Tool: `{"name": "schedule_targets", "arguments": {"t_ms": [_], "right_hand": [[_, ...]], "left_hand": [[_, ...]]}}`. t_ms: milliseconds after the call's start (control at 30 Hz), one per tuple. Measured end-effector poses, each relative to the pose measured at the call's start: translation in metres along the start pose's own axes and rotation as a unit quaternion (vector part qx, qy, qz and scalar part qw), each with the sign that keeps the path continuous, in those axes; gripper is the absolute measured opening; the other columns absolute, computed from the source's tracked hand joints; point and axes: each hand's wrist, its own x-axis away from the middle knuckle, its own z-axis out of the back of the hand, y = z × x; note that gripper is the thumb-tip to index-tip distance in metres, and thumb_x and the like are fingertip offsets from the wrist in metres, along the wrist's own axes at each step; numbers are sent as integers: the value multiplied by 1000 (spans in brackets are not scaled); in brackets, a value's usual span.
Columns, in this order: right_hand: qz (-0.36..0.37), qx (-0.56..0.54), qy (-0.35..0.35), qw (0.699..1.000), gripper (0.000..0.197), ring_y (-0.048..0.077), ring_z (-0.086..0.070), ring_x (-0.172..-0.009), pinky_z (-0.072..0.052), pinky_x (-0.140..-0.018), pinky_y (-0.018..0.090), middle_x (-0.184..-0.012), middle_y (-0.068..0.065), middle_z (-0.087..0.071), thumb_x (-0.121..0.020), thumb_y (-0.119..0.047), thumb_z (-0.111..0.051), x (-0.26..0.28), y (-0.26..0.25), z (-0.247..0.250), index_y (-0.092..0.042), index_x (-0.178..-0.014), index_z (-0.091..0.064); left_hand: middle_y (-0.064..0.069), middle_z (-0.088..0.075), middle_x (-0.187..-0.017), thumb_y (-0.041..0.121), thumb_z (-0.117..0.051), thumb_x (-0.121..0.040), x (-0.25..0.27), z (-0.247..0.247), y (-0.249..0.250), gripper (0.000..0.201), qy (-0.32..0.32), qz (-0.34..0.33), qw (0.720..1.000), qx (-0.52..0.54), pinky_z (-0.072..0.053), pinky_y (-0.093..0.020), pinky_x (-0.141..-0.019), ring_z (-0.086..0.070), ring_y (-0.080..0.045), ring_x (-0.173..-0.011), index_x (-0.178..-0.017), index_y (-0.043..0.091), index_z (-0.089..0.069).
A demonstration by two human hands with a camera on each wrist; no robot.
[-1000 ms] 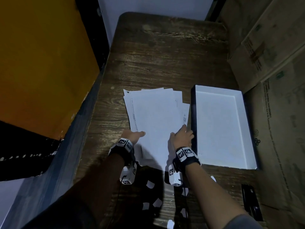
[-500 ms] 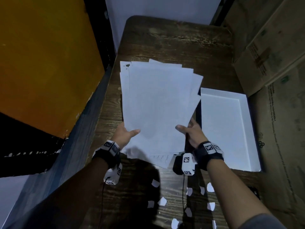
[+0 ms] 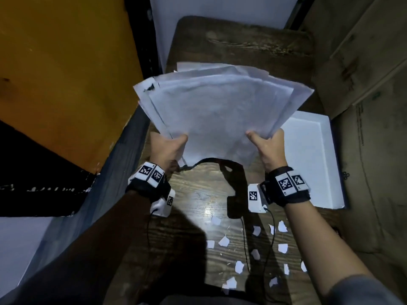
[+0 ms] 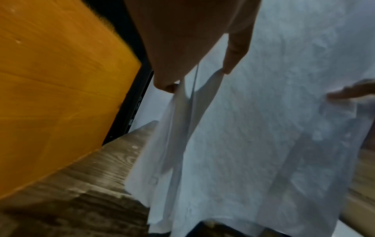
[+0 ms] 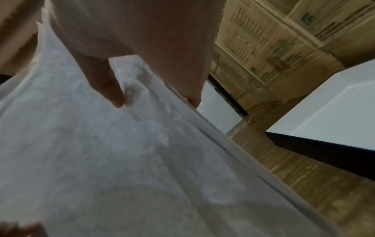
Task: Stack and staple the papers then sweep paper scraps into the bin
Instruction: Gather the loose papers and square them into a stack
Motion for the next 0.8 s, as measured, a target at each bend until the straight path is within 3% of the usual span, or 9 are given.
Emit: {"name": "schedule_targets", "arguments": {"t_ms": [100,200,333,467,533,567,667,733,800], "right_hand": [[-17,-2,-24,1000,32,4,-68,-83,-53,-73,18,-88,-9,-71,-78,11,-60,8,2,1,-9,-103,-62],[-47,10,-21,999,40,-6,-64,-73,-50,-70,15,-87,-2,-63,-75,18,-56,17,4,-5,-17,-94,-59],[-54,3,-19,998,35,4,-65,-78,-52,-70,19,-85,2,-63,-69,10,-60,27,8,5,-17,-92,-61],[-86,56,-56,993,32,2,-64,-73,-51,-72,27,-81,2,-64,-71,11,-62,45,25,3,-14,-90,-60],[-78,77,-36,993,31,0,-64,-69,-51,-73,27,-80,0,-65,-74,13,-62,47,29,-3,-16,-85,-62],[-78,71,-25,994,31,-3,-65,-70,-53,-73,24,-82,-2,-66,-76,14,-61,46,26,-6,-16,-86,-62],[-55,68,-27,996,28,-7,-65,-78,-55,-75,18,-93,-5,-67,-81,11,-62,36,5,-8,-8,-102,-64],[-35,105,-38,993,33,-2,-63,-84,-54,-75,20,-95,-3,-66,-82,7,-61,25,-11,-3,-8,-111,-63],[-9,165,-70,984,35,10,-63,-87,-53,-77,28,-94,-1,-67,-82,3,-60,12,-23,0,-16,-110,-65]], "left_hand": [[8,-71,-76,-8,-77,-83,0,12,-7,32,-8,4,999,-35,-55,-6,-60,-64,19,-54,-72,20,-65],[-7,-68,-81,-12,-72,-82,8,11,-7,23,-35,17,998,-59,-55,-21,-66,-62,13,-52,-78,10,-68],[6,-64,-77,-13,-67,-86,14,18,-10,25,-40,27,996,-73,-52,-6,-56,-67,7,-66,-79,11,-66],[11,-65,-72,-12,-71,-86,23,15,-19,36,-67,43,992,-99,-49,-6,-49,-63,9,-55,-71,20,-61],[15,-74,-69,-11,-75,-81,26,9,-22,27,-64,47,995,-63,-53,-5,-58,-67,9,-61,-79,14,-67],[11,-79,-79,-6,-79,-76,25,9,-23,23,-50,52,996,-43,-57,-11,-69,-73,3,-74,-93,7,-71],[-18,-71,-125,1,-81,-75,18,16,-10,57,-21,55,997,-48,-57,-38,-98,-69,-31,-117,-127,-10,-59],[-12,-61,-132,-6,-77,-81,14,25,2,59,-10,-17,998,-64,-60,-29,-98,-64,-26,-120,-133,3,-51],[-6,-45,-140,-2,-84,-74,14,36,19,88,30,-140,986,-90,-52,-8,-98,-54,-16,-123,-145,24,-38]]}}
